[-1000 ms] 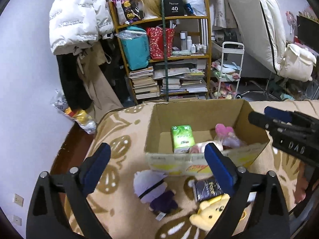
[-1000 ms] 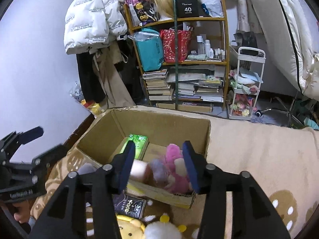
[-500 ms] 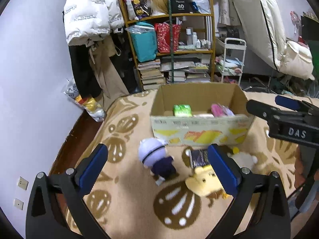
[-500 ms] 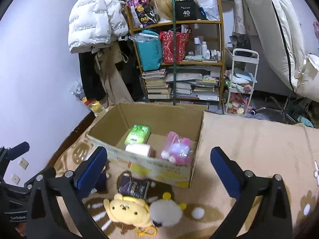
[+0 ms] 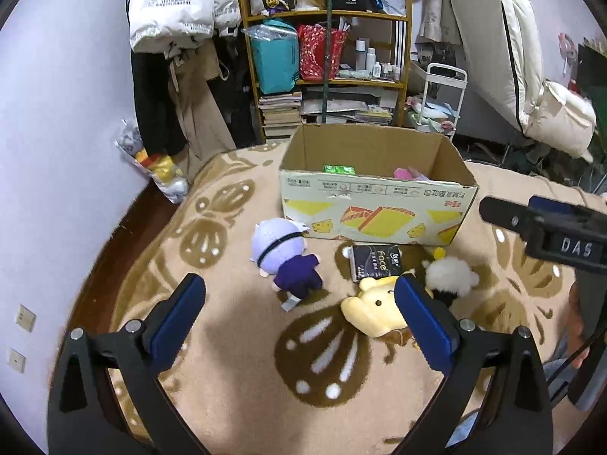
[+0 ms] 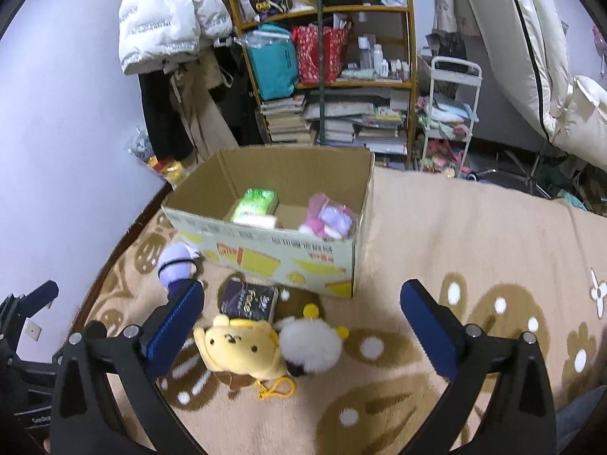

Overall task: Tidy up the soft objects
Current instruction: 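Withdraw both tools from the box toward the yellow bear and white pompom plush, then grasp the yellow bear plush with the left tool while the right tool grasps the white pompom plush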

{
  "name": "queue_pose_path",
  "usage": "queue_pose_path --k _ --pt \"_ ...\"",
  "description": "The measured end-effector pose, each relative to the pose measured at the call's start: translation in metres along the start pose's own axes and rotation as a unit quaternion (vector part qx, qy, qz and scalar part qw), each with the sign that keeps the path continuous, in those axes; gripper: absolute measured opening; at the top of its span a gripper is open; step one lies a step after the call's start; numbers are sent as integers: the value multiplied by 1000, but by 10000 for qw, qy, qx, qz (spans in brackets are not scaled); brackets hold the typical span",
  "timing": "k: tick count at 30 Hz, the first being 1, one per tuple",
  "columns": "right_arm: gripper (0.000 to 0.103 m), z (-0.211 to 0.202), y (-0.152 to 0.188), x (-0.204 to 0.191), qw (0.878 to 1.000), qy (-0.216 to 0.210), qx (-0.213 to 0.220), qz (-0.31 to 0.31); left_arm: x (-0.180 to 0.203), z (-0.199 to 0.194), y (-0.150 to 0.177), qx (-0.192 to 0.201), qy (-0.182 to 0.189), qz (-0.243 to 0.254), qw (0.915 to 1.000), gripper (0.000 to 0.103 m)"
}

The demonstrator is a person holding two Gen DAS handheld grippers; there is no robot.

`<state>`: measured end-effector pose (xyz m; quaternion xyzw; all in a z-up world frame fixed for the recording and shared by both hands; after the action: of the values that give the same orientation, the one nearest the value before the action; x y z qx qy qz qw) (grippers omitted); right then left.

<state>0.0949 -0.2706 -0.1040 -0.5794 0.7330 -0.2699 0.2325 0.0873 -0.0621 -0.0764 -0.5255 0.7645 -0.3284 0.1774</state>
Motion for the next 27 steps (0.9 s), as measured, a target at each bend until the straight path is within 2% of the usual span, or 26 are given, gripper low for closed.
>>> queue_pose_path --k 10,14,27 --pt "103 29 16 -2 9988 126 -469 -4 8 32 4 -208 173 84 9996 99" --pt "103 37 19 -2 9983 213 -534 -11 14 48 2 -180 40 274 9995 99" --pt "103 72 35 -1 9939 257 -1053 177 35 86 19 -472 431 359 9973 99"
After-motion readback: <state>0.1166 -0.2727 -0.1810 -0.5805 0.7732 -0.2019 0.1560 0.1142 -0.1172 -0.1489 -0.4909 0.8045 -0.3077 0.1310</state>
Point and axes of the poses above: each gripper's, at about its wrist camera, not at the fingertips, and z roughly the way its jaws point, x to its right, y to its underside, the point moved 7 cm from there along z, roughly the way its jaws point, and after that the axes turned 10 degrees about y, right-handed, at the moved point
